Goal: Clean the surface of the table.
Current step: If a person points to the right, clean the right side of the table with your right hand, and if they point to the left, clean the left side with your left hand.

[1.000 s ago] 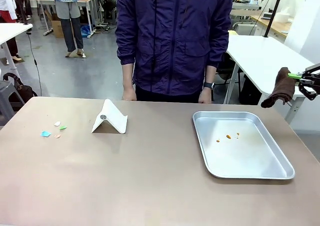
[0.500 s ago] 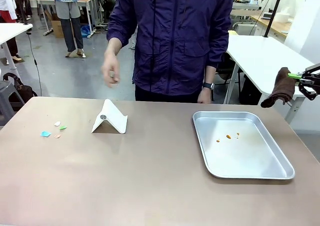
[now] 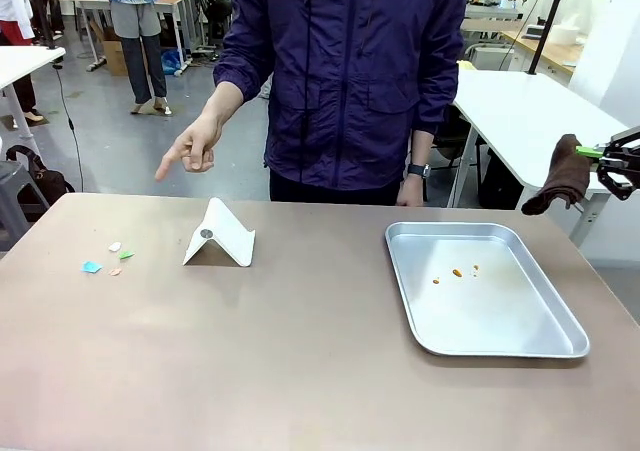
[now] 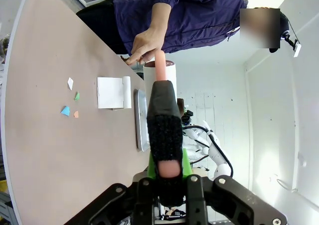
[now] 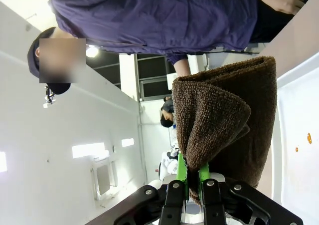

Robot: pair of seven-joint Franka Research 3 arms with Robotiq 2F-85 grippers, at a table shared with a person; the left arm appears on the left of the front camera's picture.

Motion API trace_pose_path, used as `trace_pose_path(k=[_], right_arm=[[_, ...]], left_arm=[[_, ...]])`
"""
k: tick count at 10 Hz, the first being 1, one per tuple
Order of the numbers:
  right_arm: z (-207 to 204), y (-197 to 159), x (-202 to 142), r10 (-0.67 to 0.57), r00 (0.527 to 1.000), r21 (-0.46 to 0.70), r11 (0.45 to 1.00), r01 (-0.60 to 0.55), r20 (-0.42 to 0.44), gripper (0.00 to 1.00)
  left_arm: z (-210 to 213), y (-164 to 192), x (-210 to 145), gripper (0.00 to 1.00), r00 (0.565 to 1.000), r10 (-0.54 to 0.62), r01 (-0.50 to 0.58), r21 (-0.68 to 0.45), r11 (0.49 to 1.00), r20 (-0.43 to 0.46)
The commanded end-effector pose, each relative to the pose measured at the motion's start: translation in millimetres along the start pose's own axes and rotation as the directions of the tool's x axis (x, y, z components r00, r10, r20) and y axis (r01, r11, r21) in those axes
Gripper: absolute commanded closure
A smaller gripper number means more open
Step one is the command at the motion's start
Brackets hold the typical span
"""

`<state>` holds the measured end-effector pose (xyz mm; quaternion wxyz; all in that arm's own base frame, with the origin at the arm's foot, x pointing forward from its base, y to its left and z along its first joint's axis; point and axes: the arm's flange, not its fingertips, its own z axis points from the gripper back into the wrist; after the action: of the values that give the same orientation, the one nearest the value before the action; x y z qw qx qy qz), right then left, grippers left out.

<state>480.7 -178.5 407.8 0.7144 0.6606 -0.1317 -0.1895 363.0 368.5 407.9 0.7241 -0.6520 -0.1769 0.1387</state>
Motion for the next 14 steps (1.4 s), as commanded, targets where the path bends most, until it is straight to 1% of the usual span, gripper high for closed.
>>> trace_pose_path(k=[1,5,6,7,8,10,11,12,14], right_arm=[[3,4,-1,0.007,1.000,0.003,1.000,-0.007,-0.014,0.90],[3,4,-1,0.007,1.000,0.003,1.000,-0.007,-0.014,0.90],[3,4,-1,0.007,1.000,0.003,1.000,-0.007,-0.014,0.90],[3,4,-1,0.007,1.000,0.003,1.000,-0.007,-0.014,0.90],[3,4,-1,0.007,1.000,0.003,1.000,-0.007,-0.014,0.90],[3,4,-1,0.007,1.000,0.003,1.000,-0.007,-0.014,0.90],[3,4,-1,0.007,1.000,0.003,1.000,-0.007,-0.014,0.90],[3,4,-1,0.007,1.000,0.003,1.000,-0.007,-0.014,0.90],[3,4,-1,0.007,1.000,0.003,1.000,-0.007,-0.014,0.90]], left_arm=[[1,-2,-1,0.81,1.000,-0.005,0.005,-0.002,1.000,0.001],[0,0,0,0.81,1.000,0.000,0.000,0.000,1.000,0.000],[-14,1,-8,0.81,0.999,-0.019,0.022,0.096,0.995,-0.034],[-30,8,-14,0.81,0.998,-0.049,0.058,0.208,0.976,-0.048],[-42,15,-15,0.81,0.995,-0.040,0.062,0.268,0.961,-0.086],[-63,25,-18,0.81,0.992,-0.028,0.069,0.350,0.934,-0.123],[-77,33,-20,0.81,0.987,-0.011,0.074,0.395,0.916,-0.159],[-85,40,-22,0.81,0.984,0.012,0.068,0.444,0.893,-0.175],[-93,45,-25,0.81,0.982,0.029,0.063,0.470,0.880,-0.188]])
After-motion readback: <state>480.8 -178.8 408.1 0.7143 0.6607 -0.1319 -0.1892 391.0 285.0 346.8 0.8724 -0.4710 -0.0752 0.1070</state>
